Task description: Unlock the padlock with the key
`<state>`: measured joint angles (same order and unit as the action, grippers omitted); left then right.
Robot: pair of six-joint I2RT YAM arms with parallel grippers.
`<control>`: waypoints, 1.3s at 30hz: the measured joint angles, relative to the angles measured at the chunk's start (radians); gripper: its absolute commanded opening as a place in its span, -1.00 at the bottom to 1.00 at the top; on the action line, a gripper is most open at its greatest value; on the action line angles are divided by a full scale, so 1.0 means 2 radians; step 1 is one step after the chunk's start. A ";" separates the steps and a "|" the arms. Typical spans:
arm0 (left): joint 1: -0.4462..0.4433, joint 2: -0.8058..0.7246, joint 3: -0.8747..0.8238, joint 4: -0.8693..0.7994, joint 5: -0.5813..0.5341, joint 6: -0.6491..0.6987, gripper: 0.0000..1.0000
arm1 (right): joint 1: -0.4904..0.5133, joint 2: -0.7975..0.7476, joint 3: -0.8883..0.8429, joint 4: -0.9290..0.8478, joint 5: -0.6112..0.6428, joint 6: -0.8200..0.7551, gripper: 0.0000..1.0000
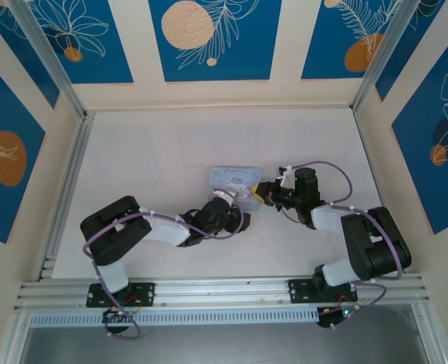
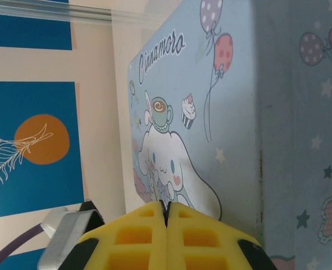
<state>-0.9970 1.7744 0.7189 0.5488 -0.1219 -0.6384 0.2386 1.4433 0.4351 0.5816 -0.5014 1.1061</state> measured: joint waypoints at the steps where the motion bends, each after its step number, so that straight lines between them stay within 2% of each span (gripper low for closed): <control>1: 0.003 0.000 0.000 0.008 0.003 -0.006 0.42 | -0.001 0.002 0.000 0.001 0.000 0.000 -1.00; 11: 0.019 0.017 -0.001 0.047 0.018 -0.035 0.41 | -0.003 0.019 0.000 0.028 -0.004 0.003 -1.00; 23: 0.019 0.031 0.010 0.025 -0.011 -0.028 0.40 | -0.004 0.024 0.000 0.035 -0.010 0.008 -1.00; 30: 0.019 0.053 0.040 0.020 0.003 -0.021 0.35 | -0.004 0.027 0.000 0.040 -0.011 0.010 -1.00; 39: 0.020 0.055 0.025 0.083 0.031 -0.078 0.34 | -0.006 0.033 0.004 0.043 -0.014 0.010 -1.00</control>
<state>-0.9569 1.8851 0.7689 0.7143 -0.0589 -0.7937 0.2264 1.5085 0.4423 0.6685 -0.5285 1.1255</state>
